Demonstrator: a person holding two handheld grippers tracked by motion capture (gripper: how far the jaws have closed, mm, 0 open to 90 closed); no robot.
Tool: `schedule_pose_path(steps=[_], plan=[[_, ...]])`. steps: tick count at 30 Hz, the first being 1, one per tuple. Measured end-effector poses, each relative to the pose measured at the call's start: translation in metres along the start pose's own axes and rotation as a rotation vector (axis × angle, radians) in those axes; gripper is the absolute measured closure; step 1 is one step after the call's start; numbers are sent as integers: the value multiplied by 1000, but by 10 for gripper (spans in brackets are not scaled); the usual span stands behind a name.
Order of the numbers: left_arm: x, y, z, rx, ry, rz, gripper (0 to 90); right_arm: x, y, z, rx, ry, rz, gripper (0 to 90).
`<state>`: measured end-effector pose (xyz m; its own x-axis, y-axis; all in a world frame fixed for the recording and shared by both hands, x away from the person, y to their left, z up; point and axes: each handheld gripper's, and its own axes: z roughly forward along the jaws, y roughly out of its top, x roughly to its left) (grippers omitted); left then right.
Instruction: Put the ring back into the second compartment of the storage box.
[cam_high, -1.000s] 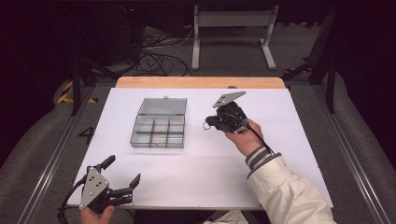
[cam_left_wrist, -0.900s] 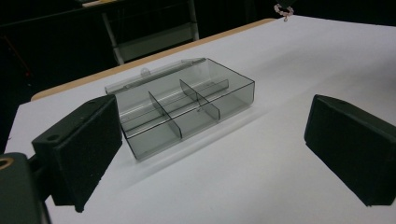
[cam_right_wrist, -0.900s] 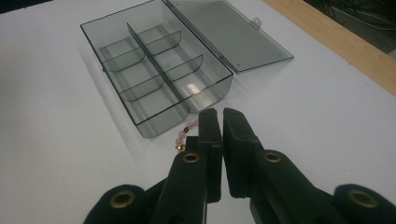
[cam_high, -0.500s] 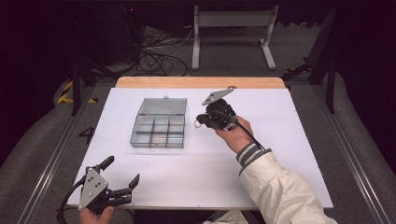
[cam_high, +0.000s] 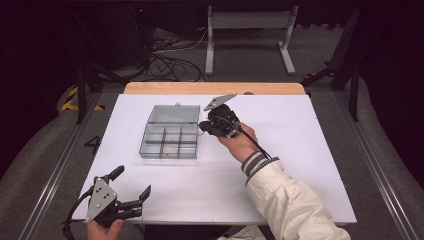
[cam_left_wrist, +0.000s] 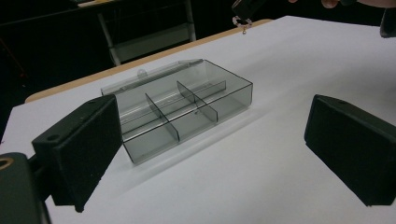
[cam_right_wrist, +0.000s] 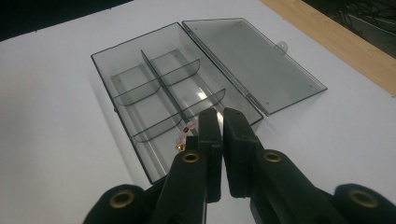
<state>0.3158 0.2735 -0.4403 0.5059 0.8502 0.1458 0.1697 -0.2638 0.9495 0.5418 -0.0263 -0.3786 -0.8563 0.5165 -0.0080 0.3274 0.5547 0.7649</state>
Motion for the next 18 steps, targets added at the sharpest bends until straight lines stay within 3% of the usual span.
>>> schedule_pose_path(steps=[18], plan=[[0,0,1,1,-8,-6,46,7,6,33,-63,73,35,865]])
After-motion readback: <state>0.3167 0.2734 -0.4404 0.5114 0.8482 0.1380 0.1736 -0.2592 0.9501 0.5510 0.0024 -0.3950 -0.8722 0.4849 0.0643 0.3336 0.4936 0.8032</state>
